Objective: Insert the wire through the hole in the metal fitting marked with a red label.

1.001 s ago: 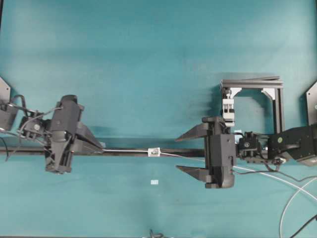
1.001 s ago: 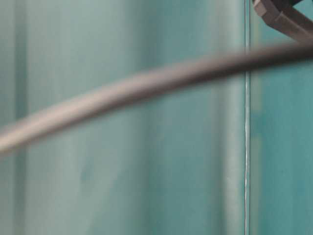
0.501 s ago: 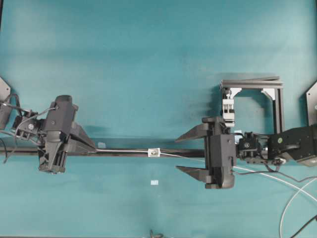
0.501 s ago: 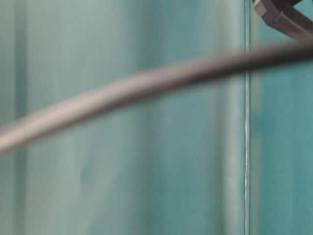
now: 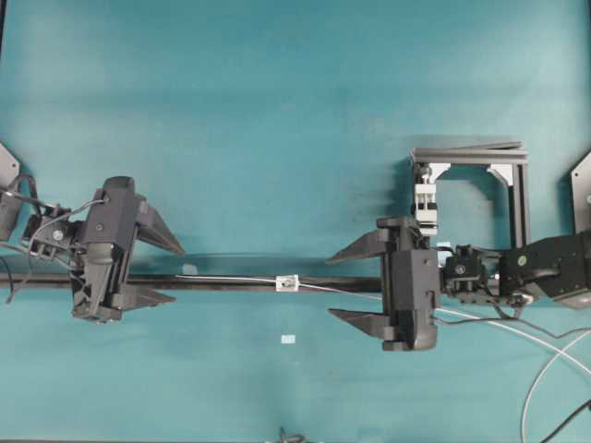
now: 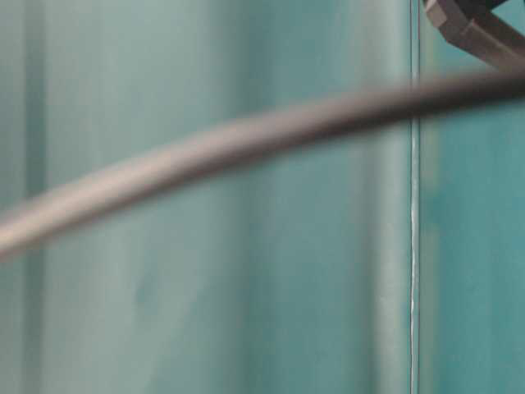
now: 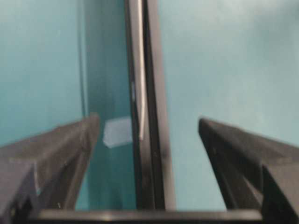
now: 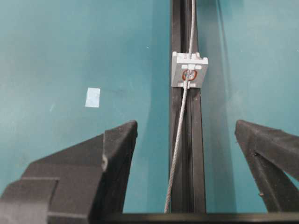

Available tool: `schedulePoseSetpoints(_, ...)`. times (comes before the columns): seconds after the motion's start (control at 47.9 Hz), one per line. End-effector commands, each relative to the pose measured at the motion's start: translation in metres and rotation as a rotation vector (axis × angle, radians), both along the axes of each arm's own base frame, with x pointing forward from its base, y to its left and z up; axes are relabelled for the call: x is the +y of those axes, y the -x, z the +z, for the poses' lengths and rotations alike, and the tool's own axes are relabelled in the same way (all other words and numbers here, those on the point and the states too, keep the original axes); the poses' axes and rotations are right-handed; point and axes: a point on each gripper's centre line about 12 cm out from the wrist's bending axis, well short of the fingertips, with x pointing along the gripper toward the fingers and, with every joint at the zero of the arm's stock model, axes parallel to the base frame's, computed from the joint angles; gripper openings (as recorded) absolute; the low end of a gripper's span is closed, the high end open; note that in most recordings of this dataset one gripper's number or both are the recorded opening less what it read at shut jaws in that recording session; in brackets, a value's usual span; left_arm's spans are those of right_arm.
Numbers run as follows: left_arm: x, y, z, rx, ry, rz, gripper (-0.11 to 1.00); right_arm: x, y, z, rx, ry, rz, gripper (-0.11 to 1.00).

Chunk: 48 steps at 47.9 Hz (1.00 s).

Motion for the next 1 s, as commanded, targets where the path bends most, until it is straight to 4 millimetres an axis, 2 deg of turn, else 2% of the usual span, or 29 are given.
schedulePoseSetpoints(0.0, -0.001, -0.004, 0.009, -0.035, 0.007, -0.002, 0.70, 0.002, -0.004, 0.021, -0.065, -0.018, -0.001, 0.94)
schedulePoseSetpoints(0.355, 0.005, -0.003, 0.017, -0.067, 0.000, 0.007, 0.69, -0.008, 0.007, 0.040, -0.122, -0.025, -0.016, 0.94)
schedulePoseSetpoints(0.709, 0.023, 0.003, 0.024, -0.106, -0.005, 0.053, 0.70, -0.027, 0.018, 0.043, -0.159, -0.006, -0.065, 0.94)
schedulePoseSetpoints(0.98, 0.027, 0.003, 0.029, -0.149, -0.048, 0.033, 0.70, -0.034, 0.024, 0.047, -0.173, -0.004, -0.079, 0.94)
